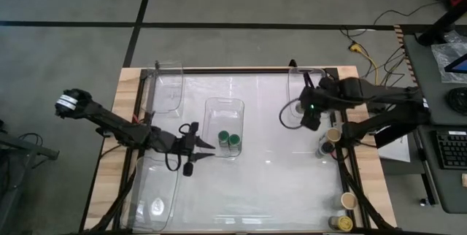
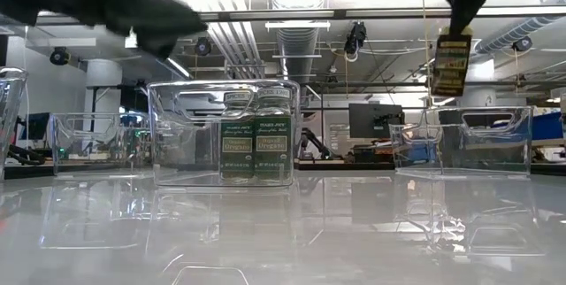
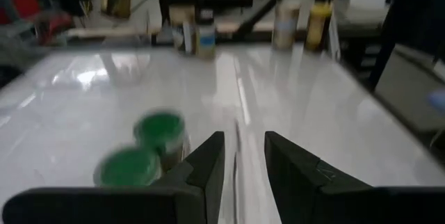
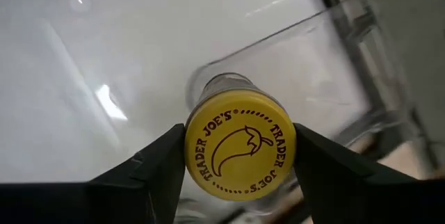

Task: Sort spices by type
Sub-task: Put the top yellow seasoning bottle into the top right transparent bin

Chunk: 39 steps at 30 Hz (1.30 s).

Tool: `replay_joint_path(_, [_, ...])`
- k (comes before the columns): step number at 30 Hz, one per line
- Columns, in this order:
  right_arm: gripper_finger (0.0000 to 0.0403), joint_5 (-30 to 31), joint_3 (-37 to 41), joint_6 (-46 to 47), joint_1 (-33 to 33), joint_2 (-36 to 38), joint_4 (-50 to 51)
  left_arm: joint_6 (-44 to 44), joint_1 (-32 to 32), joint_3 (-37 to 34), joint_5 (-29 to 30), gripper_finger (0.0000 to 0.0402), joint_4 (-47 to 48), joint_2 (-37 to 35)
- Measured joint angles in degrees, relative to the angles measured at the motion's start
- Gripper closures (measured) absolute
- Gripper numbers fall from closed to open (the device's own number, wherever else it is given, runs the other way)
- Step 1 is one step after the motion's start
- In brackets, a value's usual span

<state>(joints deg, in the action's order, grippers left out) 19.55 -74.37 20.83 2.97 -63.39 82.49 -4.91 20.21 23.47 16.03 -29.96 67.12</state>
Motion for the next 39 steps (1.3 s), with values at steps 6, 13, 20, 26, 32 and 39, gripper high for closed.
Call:
replay_joint_path(6, [0.0174, -2.94, 0.06, -18.24, 9.89, -0.61, -1.77, 1.39, 0.00, 6.64, -0.07, 0.0313, 3.78, -0.61])
replay_joint_path(13, [0.0177, -12.27, 1.73, -33.51, 23.13, -1.23, -4.24, 1.48, 0.02, 14.23, -0.33, 0.0313, 12.11, -0.53])
replay_joint_path(20, [0.0177, -24.11, 8.32, -43.91, 32.05, -2.76, -12.15, 4.62, -0.09, 23.55, -9.18, 0.0313, 24.78, -2.18])
replay_joint_path(26, [0.0173, -24.16, 10.55, -49.02, 34.81, -5.68, -13.45, 4.25, -2.68, 32.86, -9.07, 0.0313, 41.42, -3.46])
replay_joint_path(32, [0.0177, -25.46, 12.71, -51.25, 34.96, -7.59, -16.35, 8.85, -5.97, 34.93, -9.22, 0.0313, 46.45, -3.78])
replay_joint_path(39, [0.0174, -26.01, 15.56, -54.53, 34.94, -7.71, -17.85, 9.74, -11.73, 33.09, -9.10, 0.0313, 48.02, -5.17])
